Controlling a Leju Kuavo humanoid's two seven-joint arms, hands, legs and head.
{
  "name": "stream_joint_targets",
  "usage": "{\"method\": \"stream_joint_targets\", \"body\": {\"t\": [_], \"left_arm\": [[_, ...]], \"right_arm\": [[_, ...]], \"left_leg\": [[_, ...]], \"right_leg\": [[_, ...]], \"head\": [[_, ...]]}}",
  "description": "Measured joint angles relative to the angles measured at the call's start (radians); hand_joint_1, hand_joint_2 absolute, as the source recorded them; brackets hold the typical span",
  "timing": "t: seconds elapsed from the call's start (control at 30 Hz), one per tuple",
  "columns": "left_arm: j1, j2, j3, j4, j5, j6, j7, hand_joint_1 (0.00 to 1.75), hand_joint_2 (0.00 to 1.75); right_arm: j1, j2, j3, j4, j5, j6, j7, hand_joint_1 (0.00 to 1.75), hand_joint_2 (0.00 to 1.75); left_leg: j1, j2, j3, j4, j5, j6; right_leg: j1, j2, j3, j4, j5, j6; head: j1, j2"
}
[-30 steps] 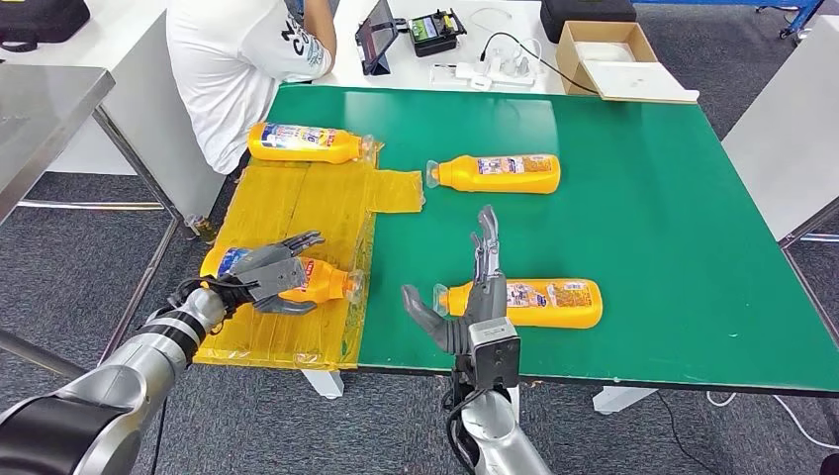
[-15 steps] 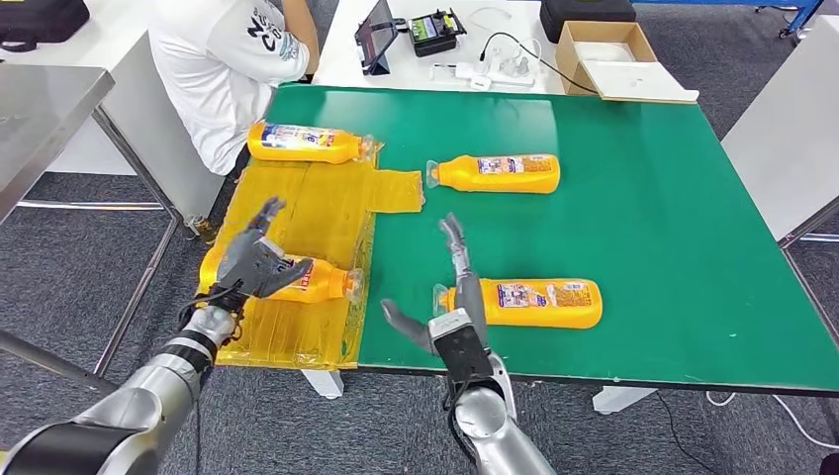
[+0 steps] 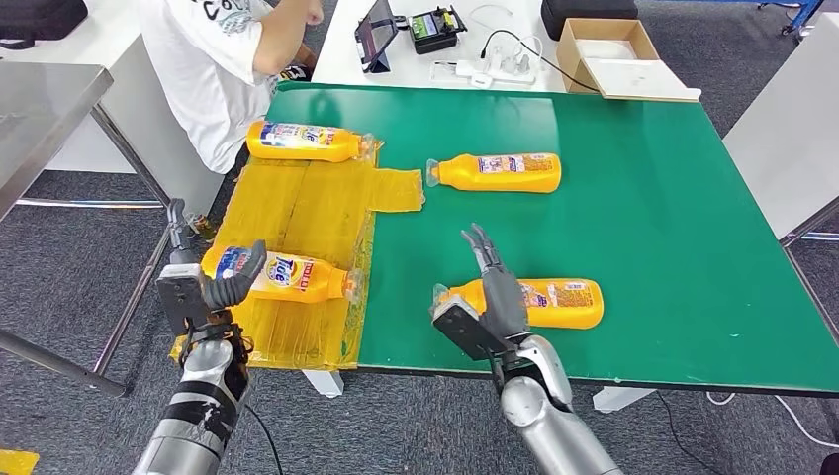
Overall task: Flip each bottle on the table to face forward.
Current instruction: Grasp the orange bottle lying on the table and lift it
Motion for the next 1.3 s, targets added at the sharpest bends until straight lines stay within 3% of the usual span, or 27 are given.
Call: {"method": "stream_joint_targets", "body": {"t": [0.23, 0.7, 1.03, 1.3], "left_arm": [[0.058, -0.008, 0.0, -0.097, -0.005, -0.016, 0.0, 0.0, 1.75], [0.069, -0.009, -0.003, -0.089, -0.043, -0.05, 0.0, 0.0, 1.75], [0.068, -0.01, -0.005, -0.052, -0.037, -0.056, 0.0, 0.0, 1.75], [0.068, -0.011, -0.008, -0.036, -0.037, -0.056, 0.0, 0.0, 1.75]], "right_arm": [[-0.015, -0.088, -0.031, -0.031, 0.044, 0.093, 0.061, 0.0, 1.75], [-0.088, -0.23, -0.017, 0.071, 0.037, 0.324, 0.098, 0.0, 1.75], [-0.137, -0.339, 0.038, 0.134, 0.011, 0.409, 0.124, 0.0, 1.75], [-0.149, -0.376, 0.056, 0.14, 0.005, 0.419, 0.129, 0.0, 1.75]], "left_leg": [[0.0, 0.0, 0.0, 0.0, 0.0, 0.0], [0.0, 0.0, 0.0, 0.0, 0.0, 0.0], [0.0, -0.001, -0.001, 0.0, 0.0, 0.0], [0.0, 0.0, 0.0, 0.0, 0.0, 0.0]], "right_leg": [[0.0, 0.0, 0.0, 0.0, 0.0, 0.0], [0.0, 0.0, 0.0, 0.0, 0.0, 0.0], [0.0, 0.0, 0.0, 0.0, 0.0, 0.0], [0.0, 0.0, 0.0, 0.0, 0.0, 0.0]], "head": [[0.0, 0.0], [0.0, 0.0], [0.0, 0.0], [0.0, 0.0]]}}
